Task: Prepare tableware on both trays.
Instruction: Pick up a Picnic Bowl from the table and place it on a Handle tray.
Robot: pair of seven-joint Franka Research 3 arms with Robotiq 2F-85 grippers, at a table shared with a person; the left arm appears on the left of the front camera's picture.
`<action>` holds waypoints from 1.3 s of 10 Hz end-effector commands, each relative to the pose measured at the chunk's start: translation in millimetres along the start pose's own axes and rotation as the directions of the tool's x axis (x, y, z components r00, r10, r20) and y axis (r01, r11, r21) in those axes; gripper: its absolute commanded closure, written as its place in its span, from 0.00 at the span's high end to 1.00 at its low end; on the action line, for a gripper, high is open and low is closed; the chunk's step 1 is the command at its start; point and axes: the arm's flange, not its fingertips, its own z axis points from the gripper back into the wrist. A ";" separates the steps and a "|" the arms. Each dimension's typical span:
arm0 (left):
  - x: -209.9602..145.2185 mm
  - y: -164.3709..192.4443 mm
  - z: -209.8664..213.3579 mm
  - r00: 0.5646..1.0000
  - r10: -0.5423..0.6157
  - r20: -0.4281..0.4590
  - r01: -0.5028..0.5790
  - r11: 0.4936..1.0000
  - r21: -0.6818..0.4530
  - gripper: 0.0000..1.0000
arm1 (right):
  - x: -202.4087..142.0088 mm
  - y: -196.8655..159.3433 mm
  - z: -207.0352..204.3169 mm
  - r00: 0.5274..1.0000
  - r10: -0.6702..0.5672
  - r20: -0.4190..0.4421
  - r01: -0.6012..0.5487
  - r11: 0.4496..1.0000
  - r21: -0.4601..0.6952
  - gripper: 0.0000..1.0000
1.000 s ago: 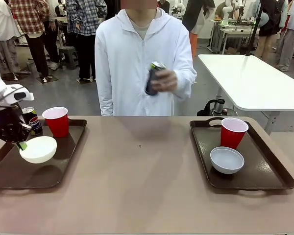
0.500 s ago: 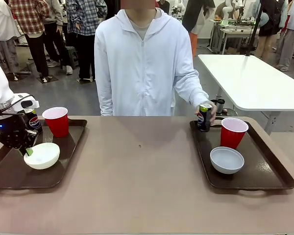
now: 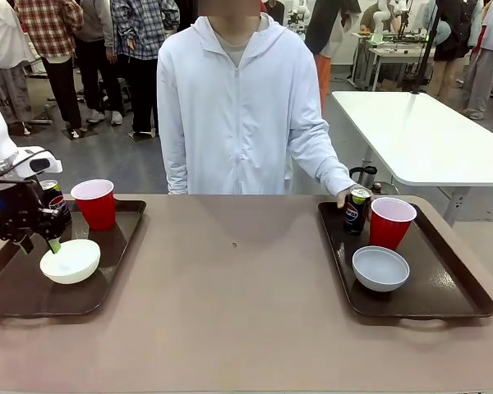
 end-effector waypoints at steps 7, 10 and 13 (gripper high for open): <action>-20.5 -15.7 56.6 0.996 -0.082 -0.016 0.081 0.996 -0.041 1.00 | -2.9 -0.3 2.2 1.000 -0.001 -0.011 0.001 1.000 -0.014 1.00; -20.5 -15.7 56.6 0.996 -0.082 -0.016 0.081 0.996 -0.041 1.00 | -2.9 -0.3 2.2 1.000 -0.001 -0.011 0.001 1.000 -0.014 1.00; -20.5 -15.7 56.6 0.996 -0.082 -0.016 0.081 0.996 -0.041 1.00 | -2.9 -0.3 2.2 1.000 -0.001 -0.011 0.001 1.000 -0.014 1.00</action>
